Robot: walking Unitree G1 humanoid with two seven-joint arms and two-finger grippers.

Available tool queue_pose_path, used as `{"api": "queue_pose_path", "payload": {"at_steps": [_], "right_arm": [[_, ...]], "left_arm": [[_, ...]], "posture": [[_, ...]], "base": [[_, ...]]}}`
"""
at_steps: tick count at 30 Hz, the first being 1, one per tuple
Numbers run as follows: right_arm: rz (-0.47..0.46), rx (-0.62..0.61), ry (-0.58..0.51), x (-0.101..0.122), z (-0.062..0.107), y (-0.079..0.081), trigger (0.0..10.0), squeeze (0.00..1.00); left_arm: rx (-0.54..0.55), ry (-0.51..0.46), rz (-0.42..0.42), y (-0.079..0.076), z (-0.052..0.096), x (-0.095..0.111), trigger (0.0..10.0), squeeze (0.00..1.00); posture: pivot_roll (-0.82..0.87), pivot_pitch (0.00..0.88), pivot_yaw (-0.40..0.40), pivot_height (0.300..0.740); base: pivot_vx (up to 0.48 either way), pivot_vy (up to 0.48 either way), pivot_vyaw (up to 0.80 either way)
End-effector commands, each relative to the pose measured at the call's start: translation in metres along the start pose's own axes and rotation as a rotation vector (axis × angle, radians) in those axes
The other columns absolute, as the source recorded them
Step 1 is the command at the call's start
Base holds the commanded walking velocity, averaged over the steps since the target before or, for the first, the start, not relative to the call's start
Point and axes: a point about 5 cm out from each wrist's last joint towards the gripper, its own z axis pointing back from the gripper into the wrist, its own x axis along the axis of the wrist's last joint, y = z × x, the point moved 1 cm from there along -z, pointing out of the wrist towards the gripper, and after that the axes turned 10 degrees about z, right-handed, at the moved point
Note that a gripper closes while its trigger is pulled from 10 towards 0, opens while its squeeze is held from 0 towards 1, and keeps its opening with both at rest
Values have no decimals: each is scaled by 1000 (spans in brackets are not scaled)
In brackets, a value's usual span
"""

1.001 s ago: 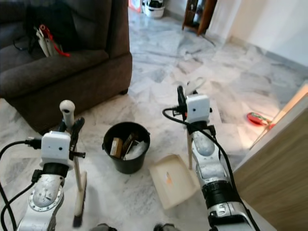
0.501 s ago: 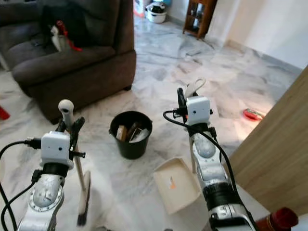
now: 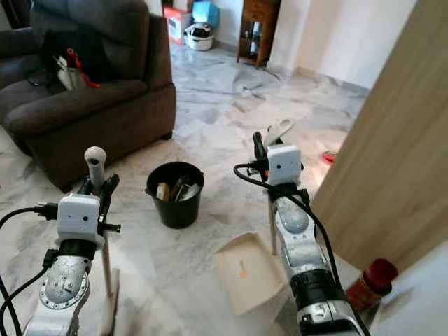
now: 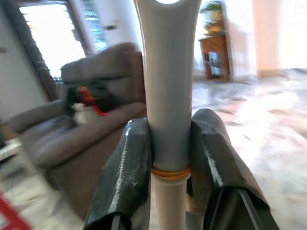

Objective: Sweep floor

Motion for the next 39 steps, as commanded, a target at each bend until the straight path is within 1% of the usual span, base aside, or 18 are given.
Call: {"api": "queue_pose_path", "payload": {"at_steps": [1, 8, 9, 11, 14, 17, 21, 24, 27, 33, 34, 35, 36, 37, 39], "right_arm": [[5, -24, -44, 11, -5, -7, 10000, 0], [10, -27, -37, 11, -8, -7, 10000, 0], [13, -41, -29, 11, -9, -9, 10000, 0], [-11, -66, -23, 12, -10, -13, 10000, 0], [1, -86, -24, 12, -9, -19, 10000, 0], [-13, -114, -15, 11, -10, -26, 10000, 0], [-51, -168, 26, 4, -9, -32, 10000, 0], [-55, -175, 33, 3, -9, -33, 10000, 0], [-43, -171, 50, 0, -8, -33, 10000, 0], [-42, -197, 81, -8, -2, -42, 10000, 0], [-46, -207, 87, -9, -1, -45, 10000, 0], [-50, -220, 86, -8, -2, -49, 10000, 0], [-50, -220, 86, -8, -2, -49, 10000, 0], [-46, -235, 80, -6, -3, -56, 10000, 0], [-42, -237, 79, -5, -4, -58, 10000, 0]], "left_arm": [[-9, -60, -4, -2, -4, 10, 10000, 0], [1, -51, 0, 1, -8, 8, 10000, 0], [9, -40, -4, 4, -9, 6, 10000, 0], [29, -29, -2, 8, -11, 3, 10000, 0], [49, -32, -15, 15, -15, 4, 10000, 0], [78, -21, -19, 24, -17, 2, 10000, 0], [90, -5, -23, 30, -18, -2, 10000, 0], [99, -6, -20, 33, -19, -1, 10000, 0], [101, -6, -20, 34, -20, -1, 10000, 0], [116, -6, 3, 35, -25, -4, 10000, 0], [114, -6, 4, 34, -27, -4, 10000, 0], [108, -11, 4, 33, -29, -4, 10000, 0], [108, -11, 4, 33, -29, -4, 10000, 0], [105, -21, 7, 31, -32, -2, 10000, 0], [107, -24, 8, 31, -34, -1, 10000, 0]], "posture": [[30, 0, -43, 740], [28, 0, -39, 740], [24, 0, -37, 740], [17, 7, -30, 740], [15, 13, -27, 740], [12, 8, -25, 740], [14, 8, -9, 740], [10, 16, 2, 740], [1, 14, 5, 740], [-30, 11, 6, 740], [-40, 1, 1, 740], [-51, 14, -1, 740], [-51, 14, -1, 740], [-55, 11, -10, 740], [-56, 9, -11, 740]], "base": [[0, 0, -800], [0, 0, -800], [0, 0, -800], [0, 0, -800], [0, 0, -800], [0, 0, -800], [0, 0, -800], [0, 0, -800], [0, 0, -800], [0, 0, -800], [0, 0, -800], [0, 0, -800], [0, 0, -800], [0, 0, -800], [0, 0, -800]]}}
